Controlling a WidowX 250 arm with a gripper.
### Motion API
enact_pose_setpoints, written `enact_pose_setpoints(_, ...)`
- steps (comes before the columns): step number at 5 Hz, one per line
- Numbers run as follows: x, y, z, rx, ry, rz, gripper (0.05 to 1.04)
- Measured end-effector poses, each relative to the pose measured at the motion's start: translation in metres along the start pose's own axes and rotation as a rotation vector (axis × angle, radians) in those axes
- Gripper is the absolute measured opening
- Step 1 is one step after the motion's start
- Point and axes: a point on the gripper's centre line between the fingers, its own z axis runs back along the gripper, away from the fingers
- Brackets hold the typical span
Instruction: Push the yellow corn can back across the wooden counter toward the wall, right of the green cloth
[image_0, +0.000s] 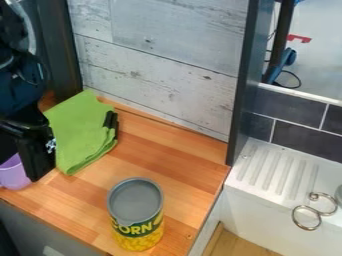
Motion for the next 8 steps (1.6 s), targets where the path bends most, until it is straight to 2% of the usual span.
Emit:
enact_pose_setpoints(1, -0.002, -0.001, -0.003, -0.004, 0.011, 0.006, 1.001)
enact_pose_setpoints(2, -0.008, -0.02, -0.012, 0.037, 0.064, -0.027, 1.001)
enact_pose_setpoints(3, -0.016, -0.036, -0.028, 0.02, 0.106, -0.084, 1.001)
enact_pose_setpoints(4, -0.022, -0.054, -0.05, 0.029, 0.178, -0.106, 1.001)
enact_pose_setpoints(5, -0.024, -0.062, -0.065, 0.017, 0.213, -0.117, 1.001)
enact_pose_setpoints(6, -0.019, -0.073, -0.078, 0.019, 0.225, -0.126, 1.001)
enact_pose_setpoints(7, -0.004, -0.076, -0.089, 0.0, 0.216, -0.125, 1.001)
enact_pose_setpoints(8, 0.015, -0.076, -0.096, 0.013, 0.211, -0.109, 1.001)
